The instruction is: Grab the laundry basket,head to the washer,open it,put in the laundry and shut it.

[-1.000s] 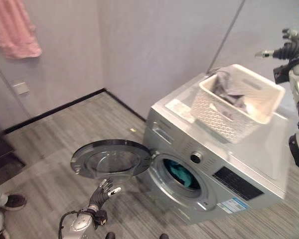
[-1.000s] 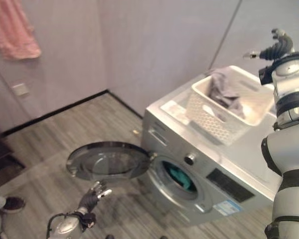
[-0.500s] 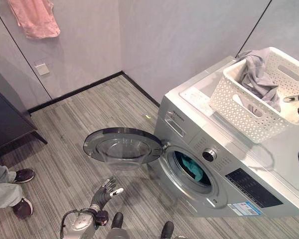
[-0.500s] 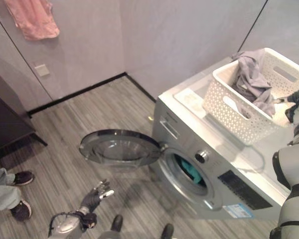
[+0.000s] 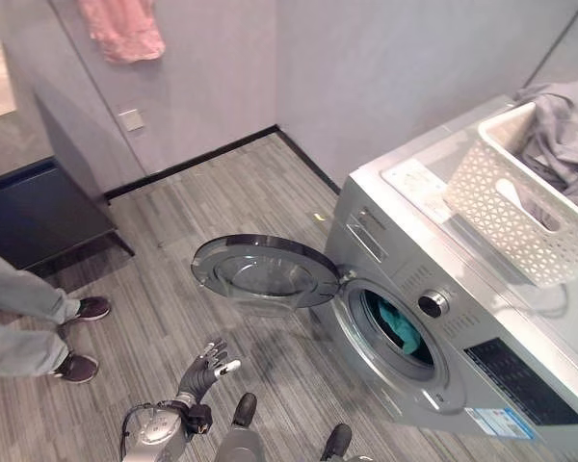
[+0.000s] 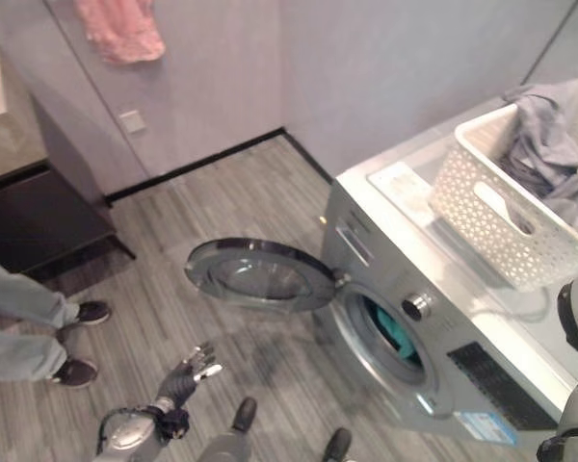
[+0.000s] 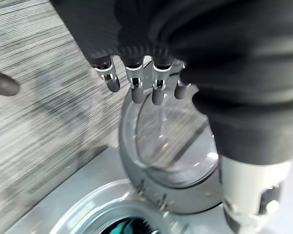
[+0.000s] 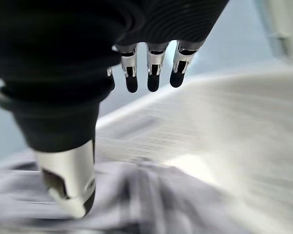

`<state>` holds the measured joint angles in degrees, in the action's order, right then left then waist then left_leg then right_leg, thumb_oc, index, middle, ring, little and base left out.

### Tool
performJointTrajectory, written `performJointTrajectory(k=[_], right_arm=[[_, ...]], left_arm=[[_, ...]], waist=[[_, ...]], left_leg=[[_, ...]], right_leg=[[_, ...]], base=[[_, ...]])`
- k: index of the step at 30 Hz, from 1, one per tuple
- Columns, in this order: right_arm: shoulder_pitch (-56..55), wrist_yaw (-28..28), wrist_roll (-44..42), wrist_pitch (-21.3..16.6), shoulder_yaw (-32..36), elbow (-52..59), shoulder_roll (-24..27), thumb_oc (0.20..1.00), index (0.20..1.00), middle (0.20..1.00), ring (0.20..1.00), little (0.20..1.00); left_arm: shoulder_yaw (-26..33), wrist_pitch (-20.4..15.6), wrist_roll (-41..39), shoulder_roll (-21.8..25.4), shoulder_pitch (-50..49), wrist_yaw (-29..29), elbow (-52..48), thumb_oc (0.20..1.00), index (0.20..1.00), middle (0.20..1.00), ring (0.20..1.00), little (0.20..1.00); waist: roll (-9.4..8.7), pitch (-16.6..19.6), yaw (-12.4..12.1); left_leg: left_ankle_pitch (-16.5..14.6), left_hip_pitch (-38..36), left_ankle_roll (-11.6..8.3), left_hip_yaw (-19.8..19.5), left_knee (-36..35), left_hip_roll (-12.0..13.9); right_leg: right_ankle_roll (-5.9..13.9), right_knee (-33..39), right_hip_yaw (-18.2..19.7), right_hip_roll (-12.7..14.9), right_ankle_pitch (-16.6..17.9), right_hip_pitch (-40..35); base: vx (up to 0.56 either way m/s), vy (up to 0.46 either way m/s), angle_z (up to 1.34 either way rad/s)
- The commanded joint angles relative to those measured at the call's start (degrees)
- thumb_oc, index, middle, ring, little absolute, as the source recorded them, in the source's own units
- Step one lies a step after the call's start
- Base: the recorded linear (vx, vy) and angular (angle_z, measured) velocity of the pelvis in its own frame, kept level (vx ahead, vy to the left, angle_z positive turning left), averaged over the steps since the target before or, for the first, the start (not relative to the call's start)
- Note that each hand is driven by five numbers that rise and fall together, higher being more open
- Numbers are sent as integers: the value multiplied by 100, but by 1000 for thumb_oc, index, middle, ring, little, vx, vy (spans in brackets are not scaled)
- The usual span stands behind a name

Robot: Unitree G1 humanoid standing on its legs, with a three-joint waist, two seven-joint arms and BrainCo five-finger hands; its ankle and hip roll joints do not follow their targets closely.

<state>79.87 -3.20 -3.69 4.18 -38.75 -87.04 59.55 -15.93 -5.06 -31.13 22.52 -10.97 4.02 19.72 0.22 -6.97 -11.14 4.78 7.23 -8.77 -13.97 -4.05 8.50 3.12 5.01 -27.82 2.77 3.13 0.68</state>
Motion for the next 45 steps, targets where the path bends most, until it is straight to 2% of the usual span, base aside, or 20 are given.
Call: performJointTrajectory(k=[1, 5, 8, 9, 11, 13, 14, 15, 17, 18, 19, 20, 21, 22, 23, 24, 25, 29, 38, 45], right_arm=[[601, -9, 8, -85, -392, -78, 312, 1000, 1000, 1000, 1000, 1000], [547, -77, -92, -93, -319, -75, 461, 1000, 1000, 1000, 1000, 1000], [528, 57, -19, -92, -423, -69, 629, 1000, 1000, 1000, 1000, 1000], [543, 61, -19, -92, -435, -74, 626, 1000, 1000, 1000, 1000, 1000], [558, 201, 134, -25, -488, -171, 643, 1000, 1000, 1000, 1000, 1000], [451, 216, 385, 89, -502, -279, 676, 1000, 1000, 1000, 1000, 1000], [237, 176, 412, 100, -376, -269, 667, 1000, 1000, 1000, 1000, 1000], [96, 157, 407, 104, -276, -246, 678, 1000, 1000, 1000, 1000, 1000], [-357, 189, 395, 73, -75, -110, 443, 1000, 1000, 1000, 1000, 1000], [-416, 245, 482, 85, -38, -107, 361, 1000, 1000, 1000, 1000, 1000], [-395, 306, 596, 113, -38, -109, 290, 1000, 1000, 1000, 1000, 1000], [-394, 306, 596, 113, -39, -109, 290, 1000, 1000, 1000, 1000, 1000], [-306, 350, 667, 150, -10, -54, 166, 1000, 1000, 1000, 1000, 1000], [-304, 389, 713, 158, -28, -53, 152, 1000, 1000, 1000, 1000, 1000], [-295, 389, 714, 158, -31, -54, 159, 1000, 1000, 1000, 1000, 1000], [-394, 460, 805, 186, 13, -64, 193, 1000, 1000, 1000, 1000, 1000], [-493, 468, 902, 191, 22, -52, 219, 1000, 1000, 1000, 1000, 1000], [-774, 494, 905, 140, 237, -8, 247, 1000, 1000, 1000, 1000, 1000], [-1168, 460, 764, 57, 633, 3, 62, 1000, 1000, 1000, 1000, 1000], [-981, 541, 957, 15, 286, 114, -220, 1000, 1000, 1000, 1000, 1000]], left_arm=[[-124, -283, -92, 336, 219, 80, -447, 1000, 1000, 1000, 1000, 1000], [-145, -317, -119, 297, 218, 100, -457, 1000, 1000, 1000, 1000, 1000], [-56, -287, -155, 347, 182, 186, -540, 1000, 1000, 1000, 1000, 1000], [-51, -283, -156, 345, 182, 187, -545, 1000, 1000, 1000, 1000, 1000], [-38, -220, -127, 339, 119, 275, -607, 1000, 1000, 1000, 1000, 1000], [7, -112, -118, 338, 69, 329, -650, 1000, 1000, 1000, 1000, 1000], [34, -89, -30, 354, 26, 334, -615, 1000, 1000, 1000, 1000, 1000], [42, -87, 33, 406, 2, 327, -579, 1000, 1000, 1000, 1000, 1000], [124, -39, 36, 406, -94, 324, -413, 1000, 1000, 1000, 1000, 1000], [111, -19, 68, 444, -50, 316, -413, 1000, 1000, 1000, 1000, 1000], [95, -23, 64, 472, -25, 319, -438, 1000, 1000, 1000, 1000, 1000], [95, -23, 64, 472, -25, 320, -438, 1000, 1000, 1000, 1000, 1000], [11, -79, 91, 551, 47, 329, -531, 1000, 1000, 1000, 1000, 1000], [-10, -89, 83, 575, 81, 352, -604, 1000, 1000, 1000, 1000, 1000], [-10, -88, 83, 573, 86, 353, -611, 1000, 1000, 1000, 1000, 1000], [-33, -107, -21, 605, 128, 396, -746, 1000, 1000, 1000, 1000, 1000], [-21, -115, -29, 645, 133, 362, -760, 1000, 1000, 1000, 1000, 1000], [-19, -110, -126, 508, 47, 403, -840, 1000, 1000, 1000, 1000, 1000], [-258, -30, -21, 396, -225, 512, -831, 1000, 1000, 1000, 1000, 1000], [-203, -8, 58, 345, -305, 427, -767, 1000, 1000, 1000, 1000, 1000]], waist=[[-360, -221, -132], [-259, -308, -248], [-283, -598, -275], [-274, -598, -279], [-315, -672, -292], [-380, -598, -389], [-449, -521, -513], [-568, -489, -590], [-857, -263, -592], [-921, -285, -515], [-905, -364, -421], [-906, -365, -423], [-718, -448, -187], [-648, -421, -152], [-618, -437, -150], [-459, -402, -33], [-431, -417, 35], [-576, -300, 10], [-566, -209, -200], [-678, -152, -201]], left_leg=[[21, -155, -130, 266, -95, 261], [248, -56, -205, 248, -65, 350], [121, 585, 114, 801, 1790, 92], [79, 617, 119, 802, 1859, 96], [-46, 1033, 241, 1290, 2444, 46], [-387, 1495, 366, 1561, 2189, -292], [-150, 1758, 346, 1450, 1714, -659], [-48, 1859, 326, 1392, 1609, -771], [-479, 1249, 756, 1239, 1362, -1048], [-633, 999, 892, 1215, 1352, -1147], [-755, 783, 1065, 1206, 1354, -1243], [-755, 782, 1066, 1208, 1353, -1244], [-702, 529, 1270, 1153, 1268, -1214], [-827, 326, 1243, 1076, 1139, -1181], [-703, 368, 1259, 1105, 1125, -1155], [-723, 166, 1181, 1027, 977, -1038], [-769, 60, 1153, 1036, 954, -991], [-910, 26, 1060, 1030, 1013, -1047], [-801, -27, 891, 768, 595, -958], [-775, -207, 845, 758, 435, -909]], right_leg=[[-73, -1, 121, 3, -992, -290], [-155, -1, 46, -68, -1127, -291], [-356, -1, 80, -46, -1228, -434], [-356, -1, 87, -51, -1231, -432], [-364, -1, 35, -67, -1354, -598], [-337, -1, 137, -73, -1460, -659], [-304, -1, 250, -168, -1488, -757], [-285, -1, 306, -181, -1475, -830], [-75, -790, 476, -26, -1420, -912], [175, -1397, 488, 142, -1107, -757], [417, -2094, 644, 338, -799, -494], [418, -2098, 646, 341, -801, -492], [542, -3012, 969, 599, -245, 150], [502, -2814, 1021, 715, -565, 228], [433, -2782, 951, 700, -489, 249], [299, -2032, 974, 867, -631, 352], [335, -1747, 1076, 958, -515, 368], [389, -860, 953, 913, -428, -42], [320, -286, 617, 639, -544, -408], [296, -183, 573, 560, -577, -565]], base=[[27, -100, 44], [63, -137, 47], [25, -129, 15], [31, -73, 55], [87, -92, 55], [220, -5, 17], [298, 17, 33], [487, 82, 2], [482, 123, -96], [307, 148, -147], [187, 114, -124], [91, 183, -87], [143, 94, -65], [79, 99, -28], [172, -48, -7], [103, -65, 9], [239, -121, 14], [151, -84, 18], [47, -70, 14], [32, -12, 5]])
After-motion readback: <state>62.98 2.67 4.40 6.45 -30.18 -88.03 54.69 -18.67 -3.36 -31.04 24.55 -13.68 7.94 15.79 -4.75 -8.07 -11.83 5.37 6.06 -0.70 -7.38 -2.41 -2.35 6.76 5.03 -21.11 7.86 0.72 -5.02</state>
